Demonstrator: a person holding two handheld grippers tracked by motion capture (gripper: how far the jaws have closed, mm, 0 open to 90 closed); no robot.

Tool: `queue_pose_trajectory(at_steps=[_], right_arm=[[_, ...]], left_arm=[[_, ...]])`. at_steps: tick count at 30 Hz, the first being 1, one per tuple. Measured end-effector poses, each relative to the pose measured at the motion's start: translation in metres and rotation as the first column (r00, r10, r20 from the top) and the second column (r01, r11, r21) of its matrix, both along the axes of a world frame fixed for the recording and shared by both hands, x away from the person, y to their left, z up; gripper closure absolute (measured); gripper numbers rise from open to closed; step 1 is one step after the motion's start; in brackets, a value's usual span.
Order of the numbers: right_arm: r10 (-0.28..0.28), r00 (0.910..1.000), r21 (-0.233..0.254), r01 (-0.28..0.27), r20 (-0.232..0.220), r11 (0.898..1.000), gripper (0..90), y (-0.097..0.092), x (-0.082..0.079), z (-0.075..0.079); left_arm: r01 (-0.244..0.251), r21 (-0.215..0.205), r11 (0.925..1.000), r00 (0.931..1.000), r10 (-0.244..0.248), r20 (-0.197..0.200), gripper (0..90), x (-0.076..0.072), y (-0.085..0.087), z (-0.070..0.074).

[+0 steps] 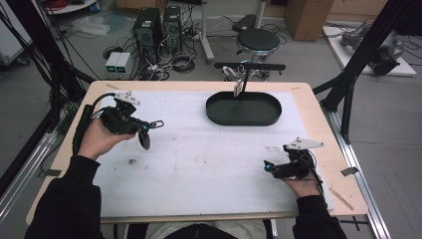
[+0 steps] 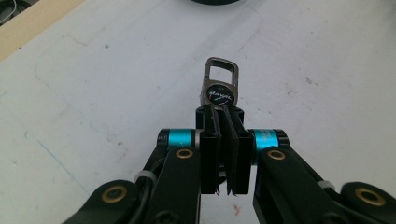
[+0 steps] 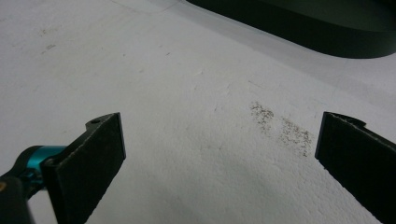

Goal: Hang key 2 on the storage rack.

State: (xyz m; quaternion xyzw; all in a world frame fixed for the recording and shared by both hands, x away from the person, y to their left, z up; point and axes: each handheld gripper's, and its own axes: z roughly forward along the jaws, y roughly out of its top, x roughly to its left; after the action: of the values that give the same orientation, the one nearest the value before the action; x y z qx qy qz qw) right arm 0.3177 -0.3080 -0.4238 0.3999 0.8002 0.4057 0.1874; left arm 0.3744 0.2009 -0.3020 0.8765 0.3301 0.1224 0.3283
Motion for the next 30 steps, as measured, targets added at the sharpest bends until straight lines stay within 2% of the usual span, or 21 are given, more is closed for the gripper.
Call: queue_pose_trajectory(at_steps=[9, 11, 17, 22, 26, 30], right_arm=[[0.002, 1.0, -0.005, -0.002, -0.002, 1.0, 0.8, 0.0, 0.0, 0.0], [0.002, 1.0, -0.004, -0.002, -0.001, 1.0, 0.8, 0.0, 0.0, 0.0], [0.004, 1.0, -0.004, -0.004, 0.0, 1.0, 0.8, -0.001, 0.001, -0.001], [0.005, 1.0, -0.003, -0.005, -0.001, 1.0, 0.8, 0.0, 0.0, -0.001], [0.006, 1.0, -0.002, -0.006, 0.0, 1.0, 0.8, 0.0, 0.001, -0.001], [0.006, 1.0, 0.0, -0.006, -0.001, 1.0, 0.8, 0.0, 0.0, 0.0]], left_arm=[[0.038, 0.006, 0.9993, 0.9987, -0.038, 0.033, 85.2, 0.014, -0.027, 0.017], [0.059, 0.022, 0.998, 0.9974, -0.06, 0.041, 85.2, 0.017, -0.035, 0.021], [0.095, 0.03, 0.9951, 0.9935, -0.096, 0.06, 85.1, 0.025, -0.058, 0.029], [0.118, 0.018, 0.9928, 0.9901, -0.119, 0.074, 85.1, 0.033, -0.075, 0.037], [0.139, 0.022, 0.9901, 0.9873, -0.14, 0.075, 85.1, 0.04, -0.088, 0.039], [0.137, 0.021, 0.9903, 0.9872, -0.138, 0.079, 85.1, 0.048, -0.099, 0.041]])
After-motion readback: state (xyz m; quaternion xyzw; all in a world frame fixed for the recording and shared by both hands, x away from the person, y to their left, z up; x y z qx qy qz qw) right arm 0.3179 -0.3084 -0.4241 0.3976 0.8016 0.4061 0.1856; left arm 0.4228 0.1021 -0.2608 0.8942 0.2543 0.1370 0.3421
